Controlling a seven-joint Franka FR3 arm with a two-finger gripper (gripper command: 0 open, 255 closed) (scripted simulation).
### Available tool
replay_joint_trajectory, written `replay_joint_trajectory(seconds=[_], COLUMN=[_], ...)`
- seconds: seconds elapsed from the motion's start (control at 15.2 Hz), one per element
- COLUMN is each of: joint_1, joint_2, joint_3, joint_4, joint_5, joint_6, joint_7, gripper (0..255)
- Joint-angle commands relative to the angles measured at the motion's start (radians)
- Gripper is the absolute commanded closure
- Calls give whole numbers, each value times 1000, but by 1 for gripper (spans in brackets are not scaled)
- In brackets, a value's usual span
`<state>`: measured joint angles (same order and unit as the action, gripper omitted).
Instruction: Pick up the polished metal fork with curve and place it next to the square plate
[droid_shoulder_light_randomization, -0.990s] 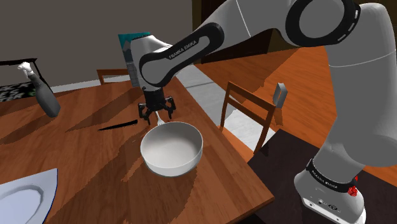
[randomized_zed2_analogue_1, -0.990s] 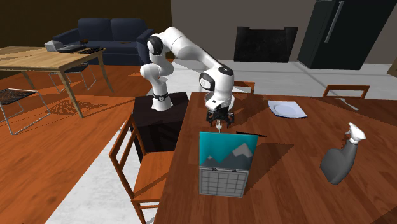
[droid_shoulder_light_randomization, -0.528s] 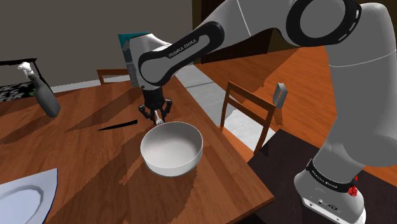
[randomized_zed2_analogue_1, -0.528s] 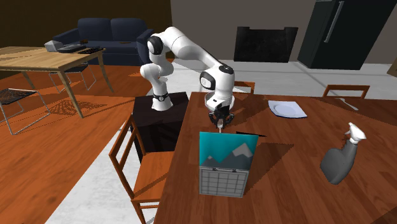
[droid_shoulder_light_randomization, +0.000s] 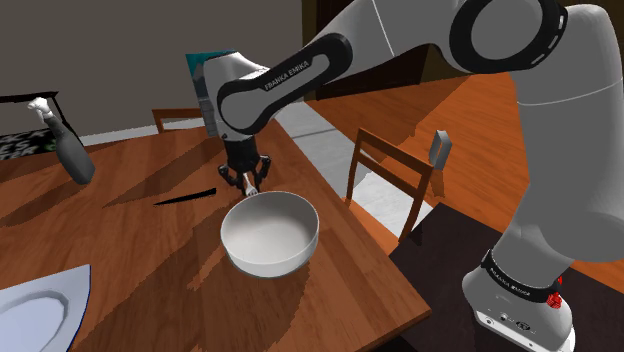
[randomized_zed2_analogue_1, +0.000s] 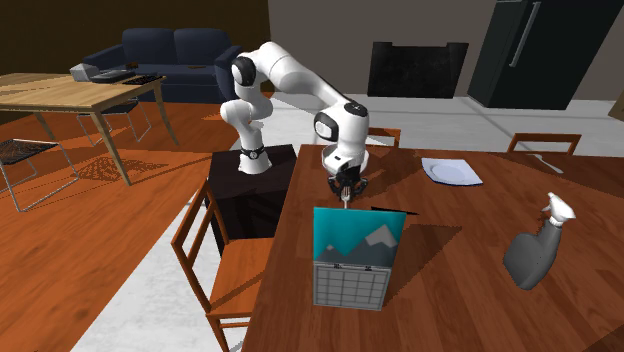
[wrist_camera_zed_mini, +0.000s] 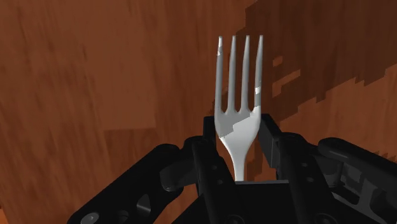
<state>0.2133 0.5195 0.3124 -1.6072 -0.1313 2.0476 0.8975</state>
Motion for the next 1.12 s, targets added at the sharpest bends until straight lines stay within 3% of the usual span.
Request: replay_joint_trajectory(seconds=[0.0,1.06], joint_1=[-3,-5], joint_2=[-9,-77], joint_3=[1,14], joint_4=[-2,117], joint_5=[3,27], joint_6=[-12,-195], joint_7=[-2,-13], gripper=[255,255])
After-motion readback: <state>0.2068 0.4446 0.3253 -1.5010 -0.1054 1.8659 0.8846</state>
